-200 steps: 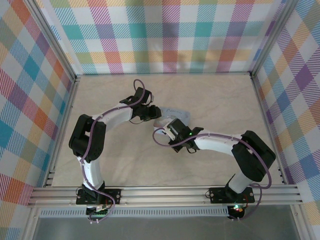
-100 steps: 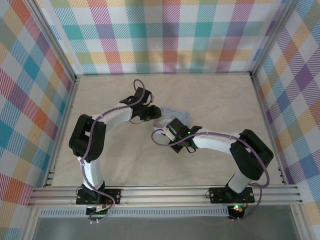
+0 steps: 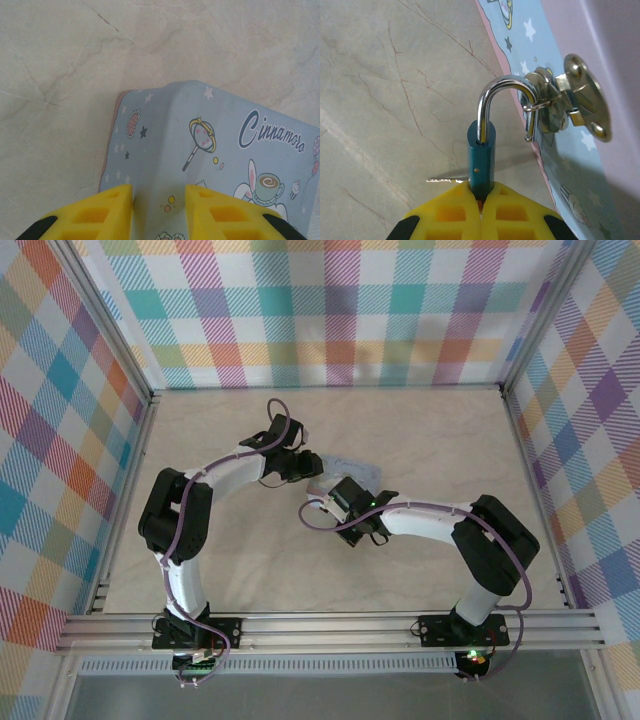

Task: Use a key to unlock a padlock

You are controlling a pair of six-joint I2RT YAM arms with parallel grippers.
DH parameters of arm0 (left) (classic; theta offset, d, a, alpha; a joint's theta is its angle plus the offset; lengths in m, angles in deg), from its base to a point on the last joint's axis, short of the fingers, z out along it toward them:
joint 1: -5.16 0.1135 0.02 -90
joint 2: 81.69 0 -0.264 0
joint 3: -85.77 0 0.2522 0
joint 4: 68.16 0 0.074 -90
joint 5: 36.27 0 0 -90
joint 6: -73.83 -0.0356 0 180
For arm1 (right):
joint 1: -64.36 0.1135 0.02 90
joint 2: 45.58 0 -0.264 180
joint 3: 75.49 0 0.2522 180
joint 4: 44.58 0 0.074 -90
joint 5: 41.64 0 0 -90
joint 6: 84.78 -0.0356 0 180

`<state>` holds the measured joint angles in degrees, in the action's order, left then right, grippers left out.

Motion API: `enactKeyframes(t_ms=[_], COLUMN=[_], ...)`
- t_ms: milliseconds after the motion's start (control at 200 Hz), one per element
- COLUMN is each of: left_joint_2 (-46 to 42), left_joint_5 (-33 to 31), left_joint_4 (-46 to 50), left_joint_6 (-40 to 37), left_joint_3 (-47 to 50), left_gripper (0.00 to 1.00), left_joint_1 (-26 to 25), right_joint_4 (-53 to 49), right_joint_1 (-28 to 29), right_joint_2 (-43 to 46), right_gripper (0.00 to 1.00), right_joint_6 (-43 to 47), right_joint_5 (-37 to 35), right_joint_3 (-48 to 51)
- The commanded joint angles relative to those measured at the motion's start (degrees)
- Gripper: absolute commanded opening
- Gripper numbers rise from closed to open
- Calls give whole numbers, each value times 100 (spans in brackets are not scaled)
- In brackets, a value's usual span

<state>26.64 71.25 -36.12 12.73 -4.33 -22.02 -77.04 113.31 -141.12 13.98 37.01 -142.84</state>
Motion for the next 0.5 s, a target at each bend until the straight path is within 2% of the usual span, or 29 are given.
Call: enactKeyframes(t_ms=[0, 495], left_joint_2=[162, 153], left_joint_5=[48, 181], left_joint_4=[349, 158], left_joint_6=[49, 226], left_joint_3=[-11, 142], left_gripper=[32, 32], left_joint_1=[46, 47], right_joint_4=[-46, -2], right_joint_1=[72, 115], right_joint_2=[146, -117], right_gripper=[0, 0], right_joint_6=[251, 592], right_joint_5=[64, 210], right_joint_3=[-83, -548])
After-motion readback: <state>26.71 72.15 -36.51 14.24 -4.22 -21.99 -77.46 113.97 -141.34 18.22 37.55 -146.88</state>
